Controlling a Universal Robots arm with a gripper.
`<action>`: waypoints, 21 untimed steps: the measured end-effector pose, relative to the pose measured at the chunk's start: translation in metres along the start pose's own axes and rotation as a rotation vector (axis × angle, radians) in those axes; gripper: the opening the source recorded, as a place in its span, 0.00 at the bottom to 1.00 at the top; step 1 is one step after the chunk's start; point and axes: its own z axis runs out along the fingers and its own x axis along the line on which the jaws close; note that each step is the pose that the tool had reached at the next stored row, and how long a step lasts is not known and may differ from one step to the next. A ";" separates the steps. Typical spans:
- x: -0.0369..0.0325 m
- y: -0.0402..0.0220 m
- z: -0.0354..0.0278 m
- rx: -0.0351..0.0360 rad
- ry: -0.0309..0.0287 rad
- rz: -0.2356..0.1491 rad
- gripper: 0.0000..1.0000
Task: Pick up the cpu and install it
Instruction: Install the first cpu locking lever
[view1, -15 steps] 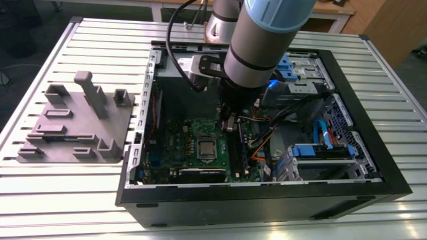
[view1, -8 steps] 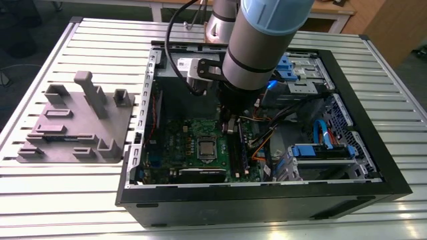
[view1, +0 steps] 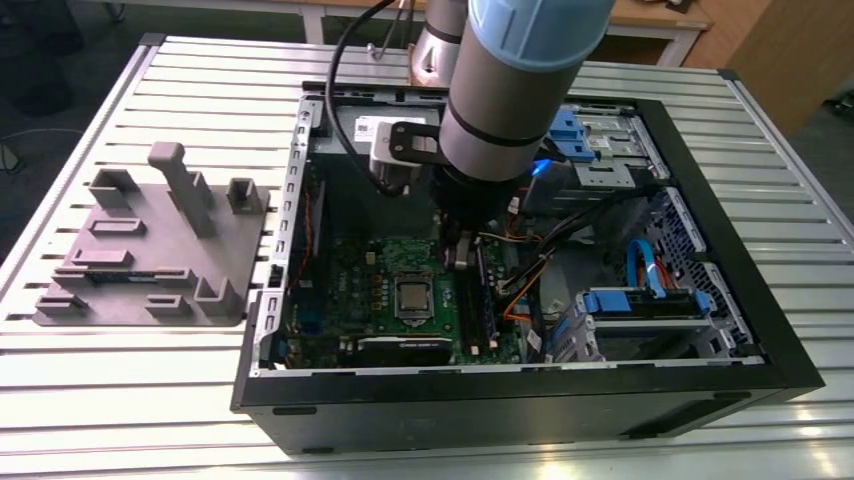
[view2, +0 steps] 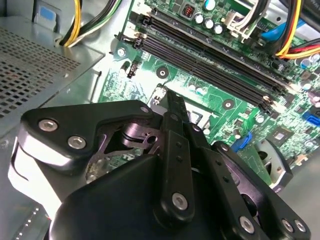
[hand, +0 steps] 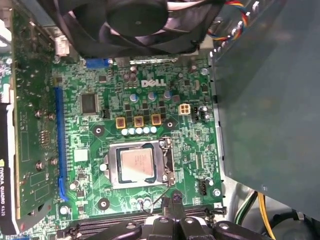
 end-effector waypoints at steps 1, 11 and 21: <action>0.0002 0.0000 0.0002 -0.0003 0.0007 -0.011 0.10; 0.0054 0.0015 0.0000 -0.0008 0.0166 -0.060 0.10; 0.0148 0.0007 0.0049 -0.0020 0.0435 -0.095 0.10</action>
